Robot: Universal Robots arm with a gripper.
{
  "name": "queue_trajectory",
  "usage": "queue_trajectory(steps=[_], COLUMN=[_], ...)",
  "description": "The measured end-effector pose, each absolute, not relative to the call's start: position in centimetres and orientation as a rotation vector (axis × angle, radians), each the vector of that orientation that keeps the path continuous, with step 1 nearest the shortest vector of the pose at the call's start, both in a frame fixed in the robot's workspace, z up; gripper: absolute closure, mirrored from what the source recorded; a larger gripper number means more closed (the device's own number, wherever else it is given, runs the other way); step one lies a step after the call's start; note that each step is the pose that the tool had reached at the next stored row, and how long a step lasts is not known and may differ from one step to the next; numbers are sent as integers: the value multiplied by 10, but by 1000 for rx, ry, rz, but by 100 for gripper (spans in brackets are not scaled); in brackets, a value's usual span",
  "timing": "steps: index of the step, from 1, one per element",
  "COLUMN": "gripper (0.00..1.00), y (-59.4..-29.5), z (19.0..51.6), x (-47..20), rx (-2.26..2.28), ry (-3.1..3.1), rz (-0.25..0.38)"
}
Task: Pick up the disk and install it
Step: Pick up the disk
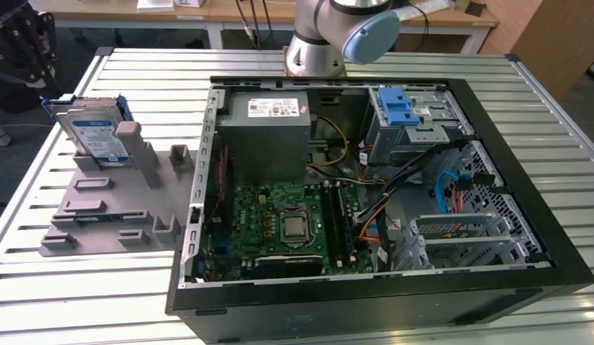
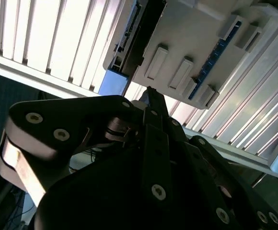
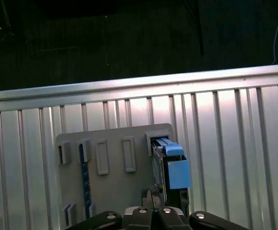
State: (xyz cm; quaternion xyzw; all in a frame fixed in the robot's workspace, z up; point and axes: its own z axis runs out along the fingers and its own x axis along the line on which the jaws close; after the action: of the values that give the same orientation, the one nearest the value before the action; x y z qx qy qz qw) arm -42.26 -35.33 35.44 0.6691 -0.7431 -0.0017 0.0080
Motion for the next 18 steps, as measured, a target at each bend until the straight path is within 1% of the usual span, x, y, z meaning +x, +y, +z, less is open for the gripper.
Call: queue_trajectory(steps=[7,11,13,14,16,17,18], gripper=[89,89,77,77,65,65,59], y=[-351,-346,-345,-345,-345,-345,-345], z=[352,350,348,346,344,343,343], x=[-423,-424,-424,-424,-427,-428,-429], rx=[2119,2130,2139,2144,2147,2147,2147], ry=[-2326,-2322,-2319,-2317,-2316,-2317,-2317], rz=[25,32,38,40,42,43,43])
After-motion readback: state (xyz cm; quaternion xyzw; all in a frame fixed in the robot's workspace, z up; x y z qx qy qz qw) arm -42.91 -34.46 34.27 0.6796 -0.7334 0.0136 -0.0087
